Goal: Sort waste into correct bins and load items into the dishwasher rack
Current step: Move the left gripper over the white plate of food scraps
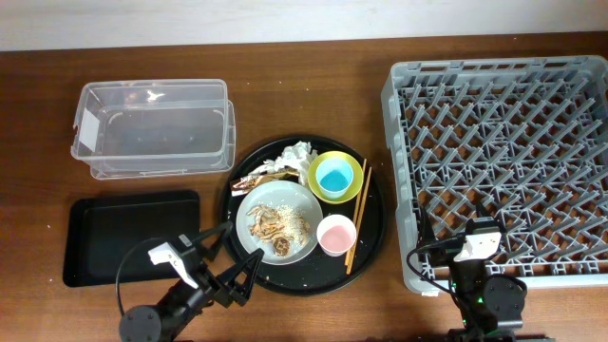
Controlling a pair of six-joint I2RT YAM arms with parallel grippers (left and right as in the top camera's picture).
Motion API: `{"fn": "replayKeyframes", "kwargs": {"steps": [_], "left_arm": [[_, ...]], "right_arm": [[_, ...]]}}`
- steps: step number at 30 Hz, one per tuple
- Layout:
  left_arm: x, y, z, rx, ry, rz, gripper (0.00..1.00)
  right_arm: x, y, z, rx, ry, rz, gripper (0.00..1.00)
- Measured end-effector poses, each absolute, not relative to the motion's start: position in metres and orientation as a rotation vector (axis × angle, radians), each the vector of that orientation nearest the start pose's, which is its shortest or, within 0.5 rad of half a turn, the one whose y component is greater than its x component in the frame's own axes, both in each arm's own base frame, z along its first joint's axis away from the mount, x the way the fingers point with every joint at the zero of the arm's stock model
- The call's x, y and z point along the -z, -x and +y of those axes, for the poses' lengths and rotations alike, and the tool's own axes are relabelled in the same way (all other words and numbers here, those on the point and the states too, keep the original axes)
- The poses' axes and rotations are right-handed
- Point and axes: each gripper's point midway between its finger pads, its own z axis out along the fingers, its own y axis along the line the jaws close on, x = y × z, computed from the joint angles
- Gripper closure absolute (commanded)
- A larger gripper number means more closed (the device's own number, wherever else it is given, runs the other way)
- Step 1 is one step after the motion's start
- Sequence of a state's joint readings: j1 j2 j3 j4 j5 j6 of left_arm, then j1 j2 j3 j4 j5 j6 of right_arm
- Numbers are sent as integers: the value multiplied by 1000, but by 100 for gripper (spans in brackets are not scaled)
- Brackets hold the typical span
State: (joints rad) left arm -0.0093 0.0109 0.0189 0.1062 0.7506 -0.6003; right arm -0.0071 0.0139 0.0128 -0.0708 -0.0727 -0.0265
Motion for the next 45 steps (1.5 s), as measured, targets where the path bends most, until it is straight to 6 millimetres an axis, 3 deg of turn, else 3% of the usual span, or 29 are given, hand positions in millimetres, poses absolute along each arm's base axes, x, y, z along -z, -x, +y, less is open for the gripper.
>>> {"fn": "replayKeyframes", "kwargs": {"steps": [7, 12, 17, 21, 25, 28, 30, 33, 34, 38, 40, 43, 45], "left_arm": [[-165, -206, -110, 1000, -55, 1719, 1], [-165, -212, -100, 918, -19, 1729, 0], [-178, -212, -77, 717, 70, 1869, 1], [-204, -219, -55, 556, 174, 2045, 0], [-231, -235, -76, 683, 75, 2058, 0], [-231, -235, -85, 745, 48, 2087, 1], [-227, -232, -85, 750, 83, 2169, 0], [-237, -239, -74, 677, 169, 2316, 0], [-245, -254, -69, 640, 187, 2337, 0], [-237, -269, -82, 752, 210, 2397, 1], [-232, -268, -91, 790, 184, 2428, 1], [-220, -253, -110, 702, 97, 2554, 1], [-217, -256, -116, 580, 48, 2595, 0]], "right_arm": [[-159, -246, 11, -34, 72, 1641, 2], [-159, -246, 11, -34, 72, 1641, 2], [-159, -246, 11, -34, 72, 1642, 2], [-159, -246, 11, -34, 72, 1641, 1], [-159, -246, 11, -34, 72, 1641, 2], [-159, -246, 11, -34, 72, 1641, 2], [-159, -246, 11, -34, 71, 1641, 2], [-159, -246, 11, -33, 72, 1641, 2], [-159, -246, 11, -33, 72, 1641, 2], [-159, -246, 11, -34, 71, 1641, 2], [-159, -246, 11, -34, 72, 1641, 2], [-159, -246, 11, -34, 72, 1641, 2], [-159, -246, 11, -34, 71, 1641, 2]]}}
